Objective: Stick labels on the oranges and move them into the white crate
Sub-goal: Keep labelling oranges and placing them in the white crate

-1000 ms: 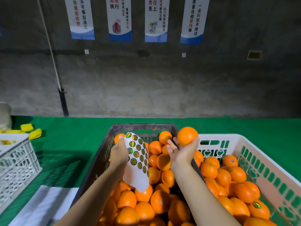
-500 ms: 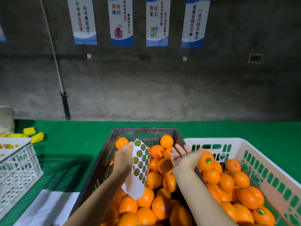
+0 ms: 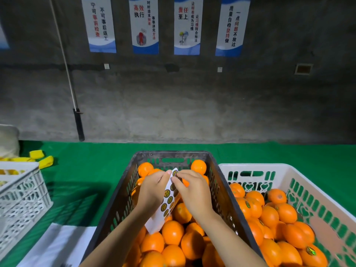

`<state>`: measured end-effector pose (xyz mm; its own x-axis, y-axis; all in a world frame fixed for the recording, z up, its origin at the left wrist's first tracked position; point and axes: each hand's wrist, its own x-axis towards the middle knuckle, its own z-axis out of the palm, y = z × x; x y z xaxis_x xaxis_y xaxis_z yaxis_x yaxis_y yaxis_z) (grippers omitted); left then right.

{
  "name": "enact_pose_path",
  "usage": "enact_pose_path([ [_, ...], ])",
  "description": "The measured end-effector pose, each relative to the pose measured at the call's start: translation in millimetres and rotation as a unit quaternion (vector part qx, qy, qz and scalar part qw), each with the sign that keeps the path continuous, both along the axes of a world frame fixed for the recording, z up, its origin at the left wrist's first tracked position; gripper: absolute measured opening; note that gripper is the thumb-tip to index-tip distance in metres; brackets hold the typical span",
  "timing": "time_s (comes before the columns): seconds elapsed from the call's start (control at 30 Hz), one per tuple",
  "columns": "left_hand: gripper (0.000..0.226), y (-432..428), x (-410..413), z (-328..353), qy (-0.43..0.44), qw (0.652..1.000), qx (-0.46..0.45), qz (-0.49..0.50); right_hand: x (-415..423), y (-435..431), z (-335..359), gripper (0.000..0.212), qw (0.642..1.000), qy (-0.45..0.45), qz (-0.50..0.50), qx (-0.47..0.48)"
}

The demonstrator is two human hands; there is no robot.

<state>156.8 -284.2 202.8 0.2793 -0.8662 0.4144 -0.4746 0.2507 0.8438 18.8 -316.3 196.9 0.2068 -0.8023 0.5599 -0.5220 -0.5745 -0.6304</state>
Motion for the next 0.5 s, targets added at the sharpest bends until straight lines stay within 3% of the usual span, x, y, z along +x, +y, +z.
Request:
enact_pose_path([
  [0.17, 0.049, 4.0, -3.6, 3.0, -0.001, 1.0, 0.008, -0.026, 0.3, -3.3, -1.6, 0.027, 0.999, -0.02, 0.012, 0.031],
  [0.27, 0.031, 6.5, -4.4, 4.5, 0.0, 0.999, 0.015, -0.035, 0.1, -3.7, -1.6, 0.019, 0.998, -0.031, 0.032, 0.033],
  [0.5, 0.022, 6.8, 2.3, -0.3, -0.158, 0.987, 0.012, 0.021, -2.3, 0.1, 5.2, 0.02, 0.971, -0.138, 0.138, 0.141],
])
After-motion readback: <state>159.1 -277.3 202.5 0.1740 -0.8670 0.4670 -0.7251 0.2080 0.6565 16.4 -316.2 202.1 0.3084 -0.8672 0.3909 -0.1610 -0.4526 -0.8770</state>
